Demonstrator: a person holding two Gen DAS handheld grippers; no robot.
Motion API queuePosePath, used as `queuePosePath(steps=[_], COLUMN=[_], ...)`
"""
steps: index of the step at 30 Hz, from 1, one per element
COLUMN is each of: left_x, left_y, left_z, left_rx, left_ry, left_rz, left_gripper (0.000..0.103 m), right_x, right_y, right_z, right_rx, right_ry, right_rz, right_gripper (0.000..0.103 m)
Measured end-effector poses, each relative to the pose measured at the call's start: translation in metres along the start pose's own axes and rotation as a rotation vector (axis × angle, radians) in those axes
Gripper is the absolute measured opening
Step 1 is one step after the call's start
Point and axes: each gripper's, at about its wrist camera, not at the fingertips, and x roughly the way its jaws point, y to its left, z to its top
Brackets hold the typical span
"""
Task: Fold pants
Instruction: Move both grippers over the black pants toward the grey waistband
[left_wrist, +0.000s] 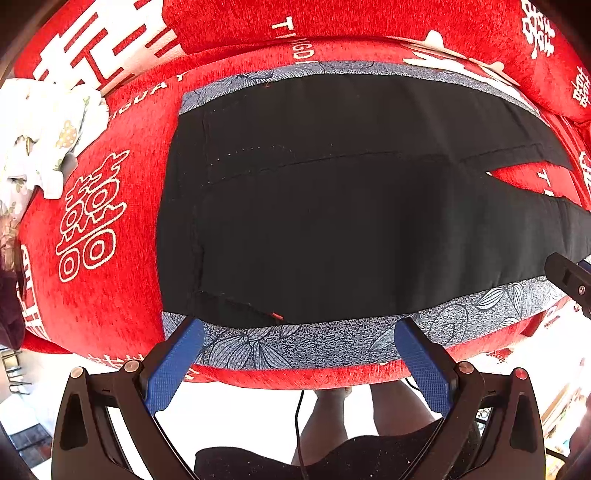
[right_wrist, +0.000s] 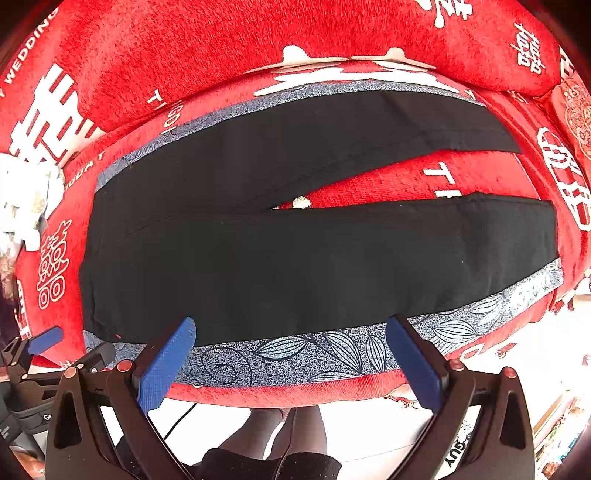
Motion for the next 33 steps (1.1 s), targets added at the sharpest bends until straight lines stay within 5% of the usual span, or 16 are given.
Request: queuePosePath(steps=[17, 33], left_x=[0.028, 0.04], left_y=[0.005, 0.044], left_z=[-0.009, -0.009], left_rx=[-0.089, -0.172], left_ry=[0.032, -0.039], left_rz=[0.036, -0.075], left_gripper=[0.103, 0.103], right_x=[0.02, 0.043], right_y=[-0.008, -0.038], right_z=[-0.007, -0.013], right_rx=[-0.003, 0.062], right_ry=[0.023, 0.051], right_rz=[0.053, 0.283], right_gripper=[0.103, 0.103])
